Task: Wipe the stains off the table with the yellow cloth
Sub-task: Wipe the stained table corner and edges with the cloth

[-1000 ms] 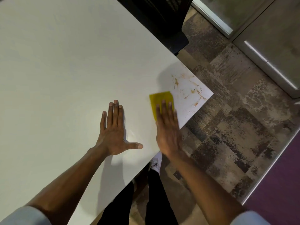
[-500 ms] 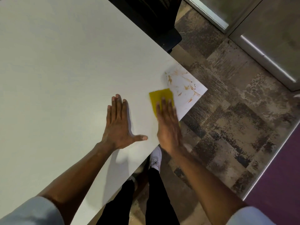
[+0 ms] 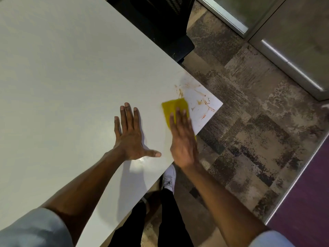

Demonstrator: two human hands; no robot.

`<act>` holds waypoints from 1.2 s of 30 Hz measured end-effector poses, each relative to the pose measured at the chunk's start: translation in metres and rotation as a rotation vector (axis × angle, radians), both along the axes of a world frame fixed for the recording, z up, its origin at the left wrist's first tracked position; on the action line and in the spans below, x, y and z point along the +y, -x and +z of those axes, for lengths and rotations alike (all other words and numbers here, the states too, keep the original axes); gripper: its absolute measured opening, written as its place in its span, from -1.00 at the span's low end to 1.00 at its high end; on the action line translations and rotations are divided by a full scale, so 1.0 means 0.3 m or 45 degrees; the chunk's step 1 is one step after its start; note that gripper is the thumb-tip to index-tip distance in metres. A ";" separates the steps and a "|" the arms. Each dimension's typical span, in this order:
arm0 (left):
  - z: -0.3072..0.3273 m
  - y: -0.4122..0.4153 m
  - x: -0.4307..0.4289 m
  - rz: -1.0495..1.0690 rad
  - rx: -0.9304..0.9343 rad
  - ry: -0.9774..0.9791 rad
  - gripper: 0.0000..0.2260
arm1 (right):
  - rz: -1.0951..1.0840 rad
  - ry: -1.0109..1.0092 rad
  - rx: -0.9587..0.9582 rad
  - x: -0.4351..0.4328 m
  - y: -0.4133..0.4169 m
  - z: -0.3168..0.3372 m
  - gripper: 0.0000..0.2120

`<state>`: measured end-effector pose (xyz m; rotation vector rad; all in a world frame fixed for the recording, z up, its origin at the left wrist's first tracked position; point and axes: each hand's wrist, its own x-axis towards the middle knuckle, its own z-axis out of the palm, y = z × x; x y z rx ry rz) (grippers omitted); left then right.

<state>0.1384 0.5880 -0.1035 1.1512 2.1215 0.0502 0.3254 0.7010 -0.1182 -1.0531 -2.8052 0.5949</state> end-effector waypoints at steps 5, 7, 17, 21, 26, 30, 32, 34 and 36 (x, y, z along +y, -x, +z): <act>0.034 -0.002 0.021 0.005 -0.033 0.082 0.67 | 0.160 0.024 0.045 -0.187 -0.151 0.018 -0.06; 0.045 0.000 0.030 0.002 -0.033 0.114 0.67 | 0.066 0.023 0.025 -0.103 -0.136 0.023 -0.08; 0.032 0.001 0.030 -0.010 -0.015 0.126 0.67 | 0.073 0.013 0.091 -0.059 -0.057 0.011 -0.18; 0.017 0.004 0.029 -0.008 0.001 0.107 0.67 | 0.262 0.053 0.043 -0.124 -0.138 0.031 -0.13; 0.011 0.006 0.041 -0.006 0.012 0.111 0.65 | -0.012 0.015 -0.074 0.142 -0.010 0.030 -0.16; 0.021 0.003 0.039 -0.005 0.025 0.128 0.64 | -0.048 -0.003 -0.075 0.134 0.060 0.025 -0.17; 0.027 0.003 0.027 0.003 0.018 0.124 0.67 | 0.107 -0.010 -0.015 0.014 0.017 0.019 -0.20; 0.035 0.001 0.027 0.012 0.012 0.123 0.67 | 0.187 0.015 0.077 -0.103 -0.044 0.021 -0.33; 0.044 -0.002 0.034 0.015 -0.003 0.131 0.67 | 0.210 0.033 0.109 -0.131 -0.077 0.022 -0.36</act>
